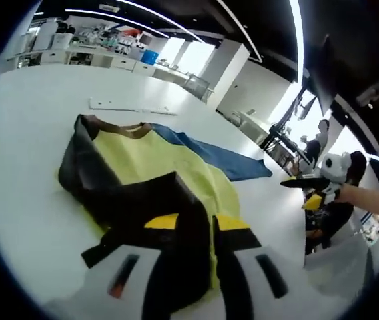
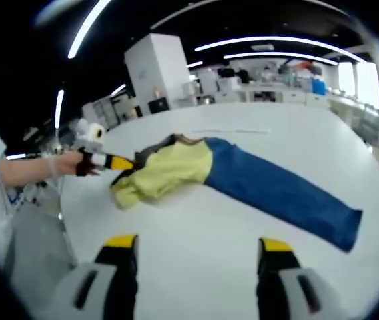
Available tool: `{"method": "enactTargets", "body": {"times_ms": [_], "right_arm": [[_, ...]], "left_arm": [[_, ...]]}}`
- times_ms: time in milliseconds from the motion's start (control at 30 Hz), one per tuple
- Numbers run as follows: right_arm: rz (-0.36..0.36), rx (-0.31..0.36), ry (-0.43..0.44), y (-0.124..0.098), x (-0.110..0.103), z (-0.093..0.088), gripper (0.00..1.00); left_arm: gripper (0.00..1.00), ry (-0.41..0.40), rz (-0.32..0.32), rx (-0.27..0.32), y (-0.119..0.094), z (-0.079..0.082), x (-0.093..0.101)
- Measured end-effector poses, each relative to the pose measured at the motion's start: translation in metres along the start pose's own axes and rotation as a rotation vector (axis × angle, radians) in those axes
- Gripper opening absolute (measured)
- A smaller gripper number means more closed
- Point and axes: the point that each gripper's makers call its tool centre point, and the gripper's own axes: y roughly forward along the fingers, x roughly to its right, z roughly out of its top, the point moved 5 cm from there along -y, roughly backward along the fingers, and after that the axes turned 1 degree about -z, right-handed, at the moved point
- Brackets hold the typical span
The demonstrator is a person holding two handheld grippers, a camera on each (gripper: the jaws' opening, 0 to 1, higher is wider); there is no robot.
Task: Fold the garment on the visible template until the final outline fits inside the template.
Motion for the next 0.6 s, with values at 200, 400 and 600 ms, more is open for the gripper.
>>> {"method": "enactTargets", "body": {"times_ms": [200, 400, 600], "right_arm": [[0.003, -0.001, 0.0, 0.0, -0.001, -0.001, 0.72], [0.009, 0.0, 0.0, 0.001, -0.004, -0.001, 0.72], [0.009, 0.004, -0.009, 0.001, -0.004, 0.001, 0.74]], "left_arm": [[0.38, 0.05, 0.003, 0.017, -0.007, 0.003, 0.002], [0.5, 0.066, -0.013, 0.031, -0.01, 0.006, -0.001], [0.69, 0.097, -0.015, 0.033, -0.015, 0.009, -0.001]]}}
